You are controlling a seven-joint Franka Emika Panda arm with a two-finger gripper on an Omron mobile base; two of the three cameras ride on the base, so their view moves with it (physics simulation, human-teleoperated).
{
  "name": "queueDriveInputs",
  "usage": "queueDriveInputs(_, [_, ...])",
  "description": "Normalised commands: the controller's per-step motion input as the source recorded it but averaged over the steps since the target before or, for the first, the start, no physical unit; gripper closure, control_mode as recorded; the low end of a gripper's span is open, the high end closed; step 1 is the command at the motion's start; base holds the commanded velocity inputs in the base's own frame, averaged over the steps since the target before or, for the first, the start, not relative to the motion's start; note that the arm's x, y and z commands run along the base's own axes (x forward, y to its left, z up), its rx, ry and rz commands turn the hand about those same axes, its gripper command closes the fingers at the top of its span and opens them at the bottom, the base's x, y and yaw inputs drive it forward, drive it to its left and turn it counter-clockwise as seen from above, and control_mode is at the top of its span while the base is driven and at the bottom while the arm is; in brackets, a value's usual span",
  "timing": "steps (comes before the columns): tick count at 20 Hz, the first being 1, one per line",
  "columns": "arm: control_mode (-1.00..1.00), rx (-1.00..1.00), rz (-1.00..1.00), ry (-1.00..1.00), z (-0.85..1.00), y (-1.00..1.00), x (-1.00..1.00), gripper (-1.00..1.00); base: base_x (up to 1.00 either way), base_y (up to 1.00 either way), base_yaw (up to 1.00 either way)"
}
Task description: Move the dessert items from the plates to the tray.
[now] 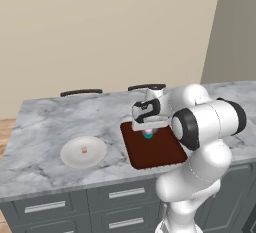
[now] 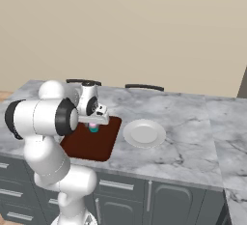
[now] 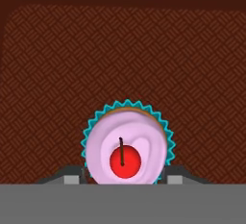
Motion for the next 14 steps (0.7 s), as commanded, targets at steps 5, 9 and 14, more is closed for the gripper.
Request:
queueDriveInputs(5, [-1.0,0.0,0.0,-0.01,0.07,0.0,0.0,-1.0,0.0,0.0,0.0])
queueDriveInputs(9, [-1.0,0.0,0.0,-0.03,0.33,0.0,-0.06,-1.0,0.0,0.0,0.0])
queueDriveInputs(14, [-1.0,0.0,0.0,-0.08,0.47,0.11,-0.26,-1.0,0.0,0.0,0.0])
